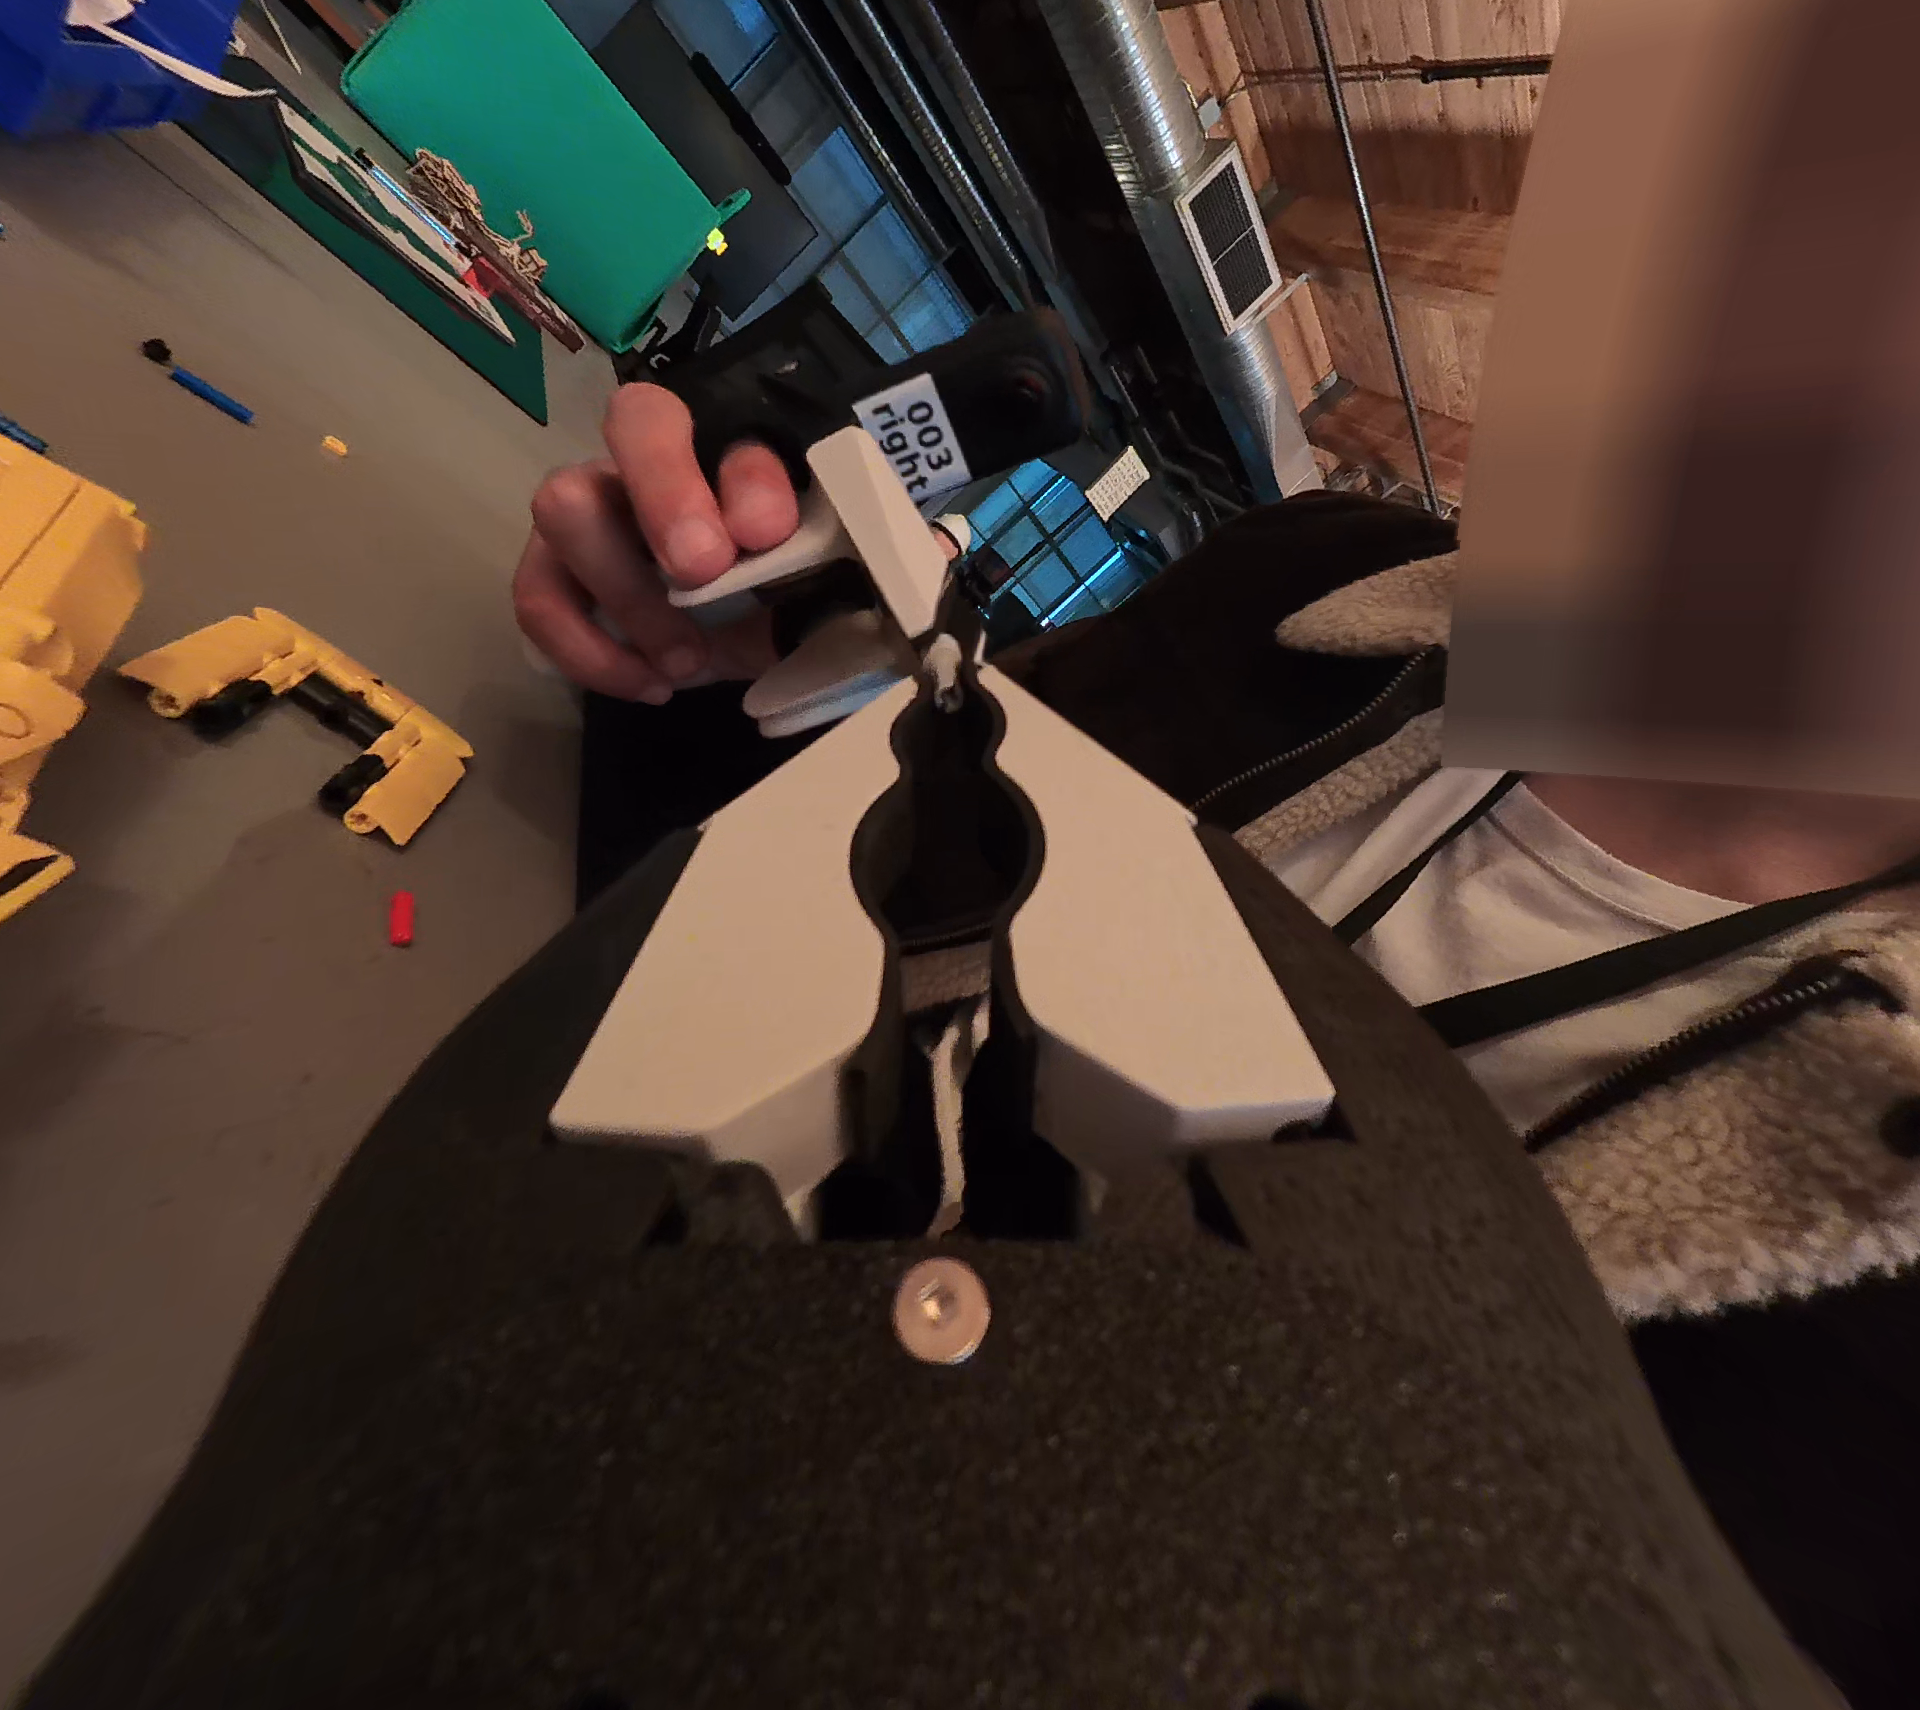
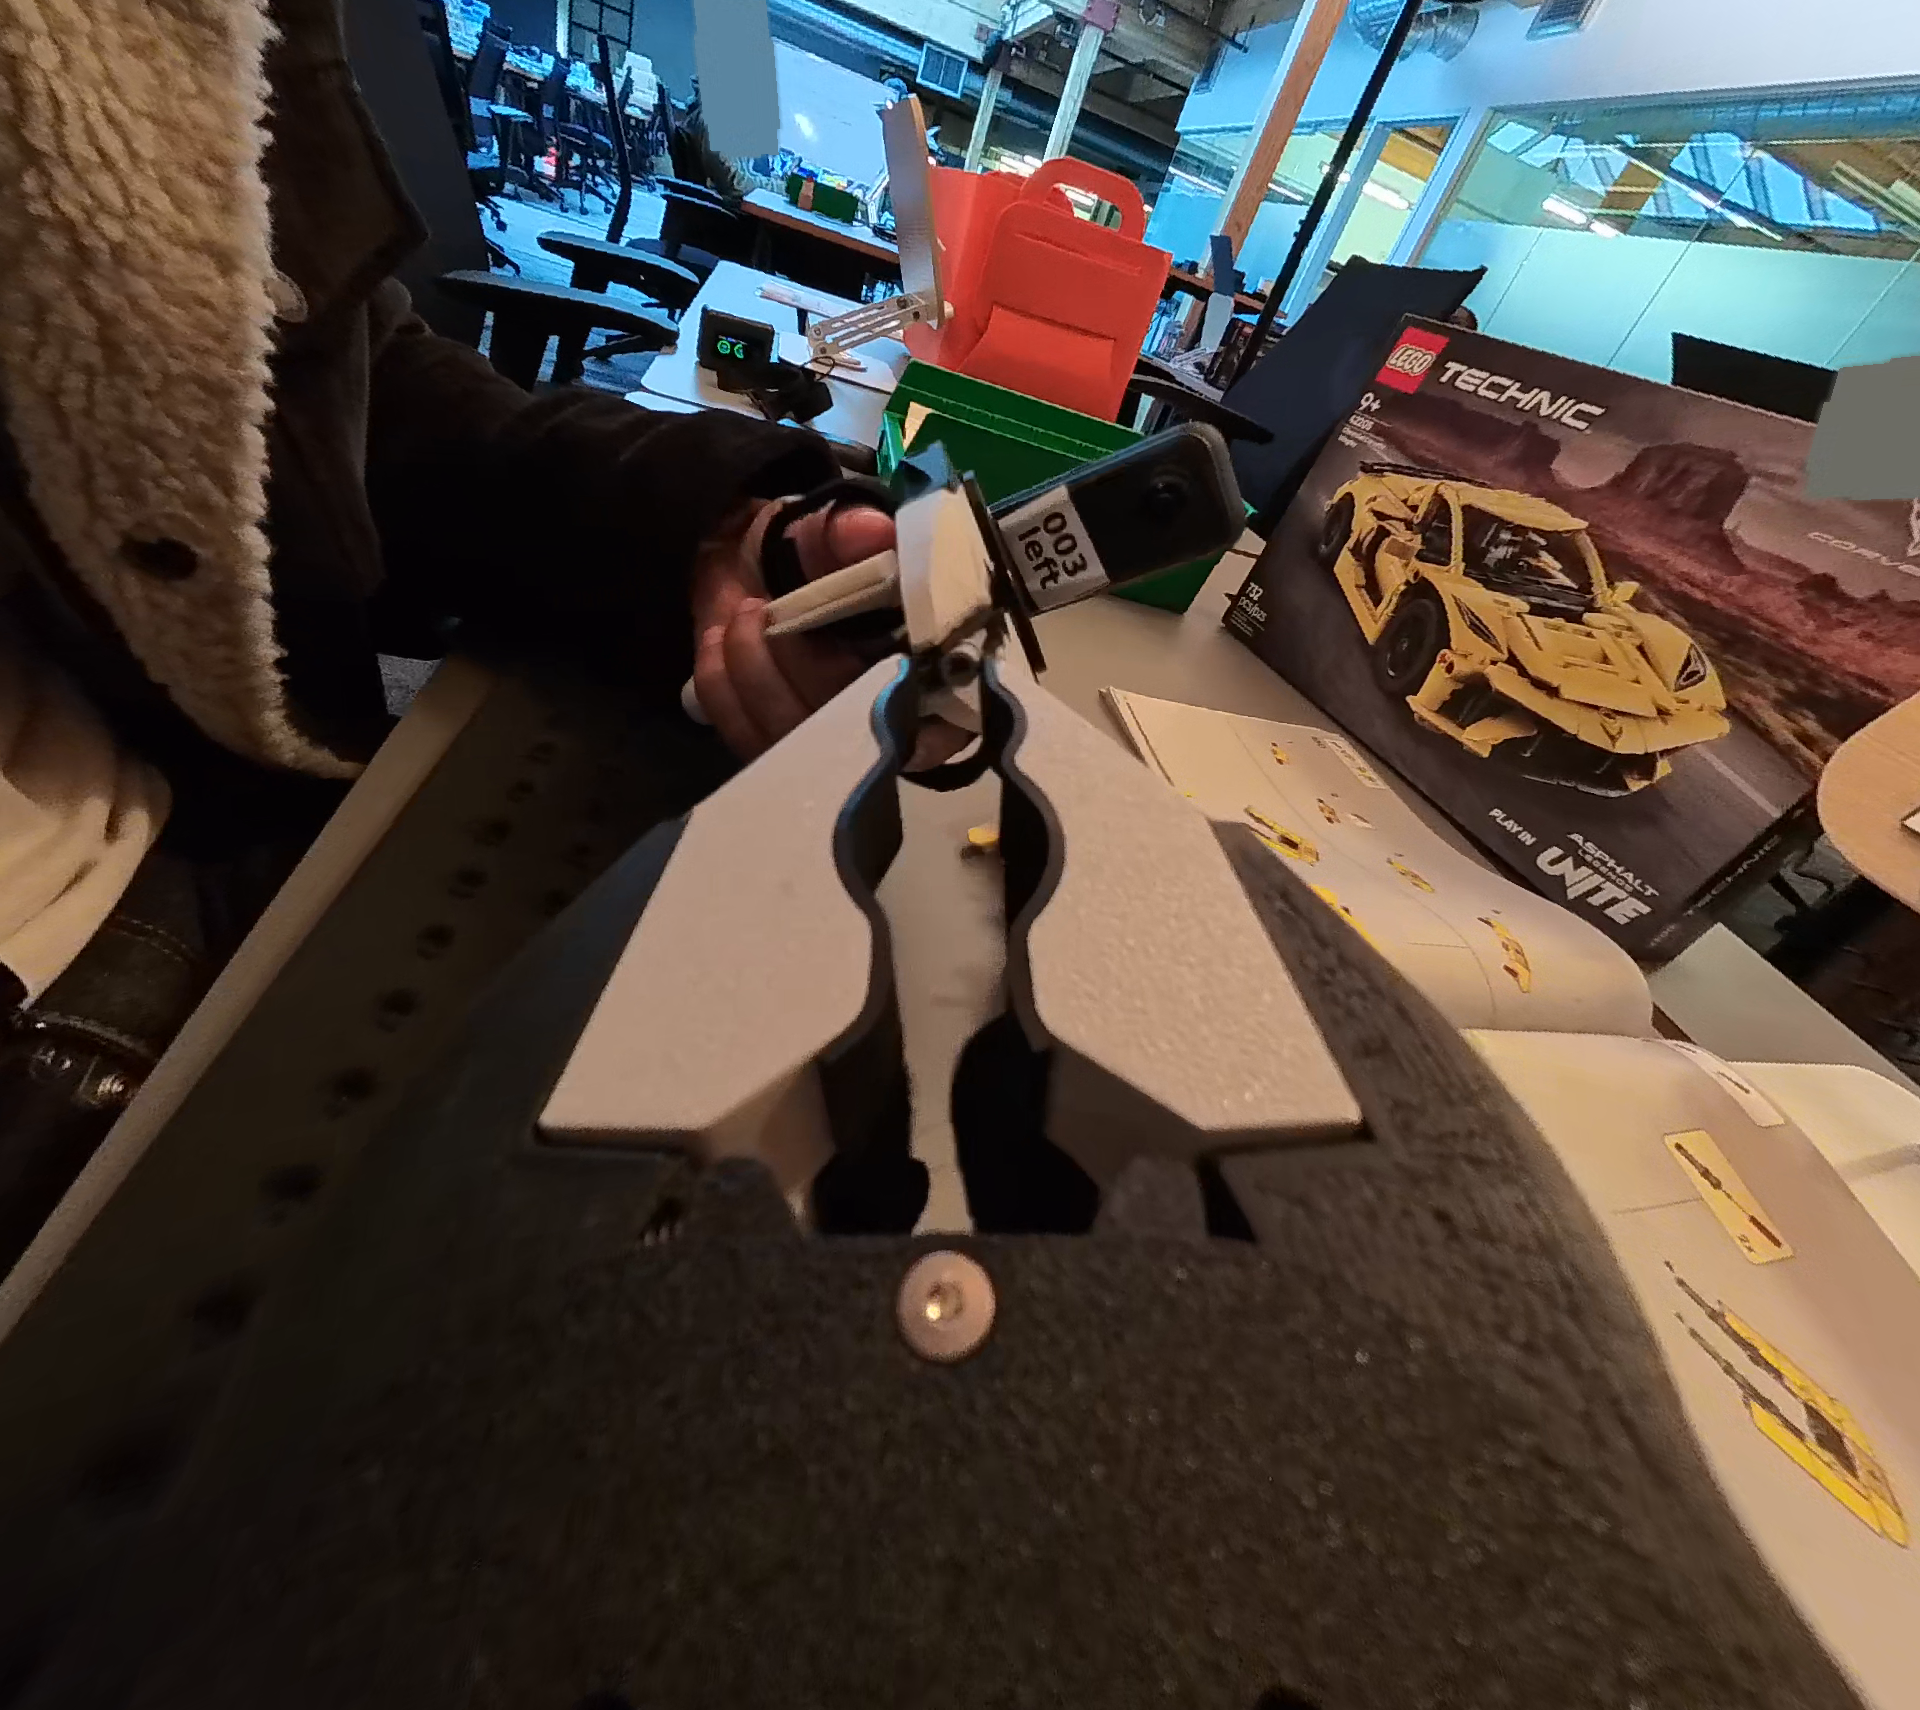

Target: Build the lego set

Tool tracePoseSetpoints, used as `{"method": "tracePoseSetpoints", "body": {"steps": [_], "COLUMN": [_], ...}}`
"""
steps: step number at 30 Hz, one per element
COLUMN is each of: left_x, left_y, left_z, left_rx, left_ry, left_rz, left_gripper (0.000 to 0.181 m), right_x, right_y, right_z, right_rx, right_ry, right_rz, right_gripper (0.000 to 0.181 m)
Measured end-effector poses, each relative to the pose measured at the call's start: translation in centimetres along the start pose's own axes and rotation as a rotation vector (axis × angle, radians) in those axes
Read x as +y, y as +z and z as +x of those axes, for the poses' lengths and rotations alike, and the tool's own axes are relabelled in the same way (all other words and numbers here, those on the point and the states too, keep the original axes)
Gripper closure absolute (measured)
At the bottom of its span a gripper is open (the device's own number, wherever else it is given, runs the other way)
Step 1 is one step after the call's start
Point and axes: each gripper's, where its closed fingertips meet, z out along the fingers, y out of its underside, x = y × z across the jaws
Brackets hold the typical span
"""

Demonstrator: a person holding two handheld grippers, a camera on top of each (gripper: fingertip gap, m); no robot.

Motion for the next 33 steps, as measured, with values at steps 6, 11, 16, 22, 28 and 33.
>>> {"method": "tracePoseSetpoints", "body": {"steps": [6, 11, 16, 22, 28, 33], "left_x": [0.3, 0.4, 0.5, 0.1, 0.7, 1.0], "left_y": [0.1, 0.1, 0.2, -0.1, 0.2, 0.1], "left_z": [0.1, -0.1, -0.1, -0.5, -0.6, -0.9], "left_rx": [0.008, -0.009, -0.008, -0.011, -0.018, -0.037], "left_ry": [-0.005, 0.001, 0.006, -0.026, -0.03, -0.039], "left_rz": [-0.016, -0.025, -0.032, -0.005, -0.04, -0.061], "left_gripper": [0.178, 0.178, 0.178, 0.168, 0.165, 0.173], "right_x": [0.2, 0.3, 0.5, 0.5, 1.2, 1.4], "right_y": [0.1, 0.0, -0.1, -0.6, -0.2, -0.3], "right_z": [-0.2, -0.3, -0.4, 0.2, -0.9, -1.0], "right_rx": [-0.012, -0.023, -0.069, -0.051, -0.114, -0.109], "right_ry": [-0.008, 0.023, 0.084, 0.107, 0.125, 0.096], "right_rz": [-0.012, -0.018, -0.036, -0.05, -0.098, -0.109], "right_gripper": [0.173, 0.173, 0.176, 0.176, 0.176, 0.176]}}
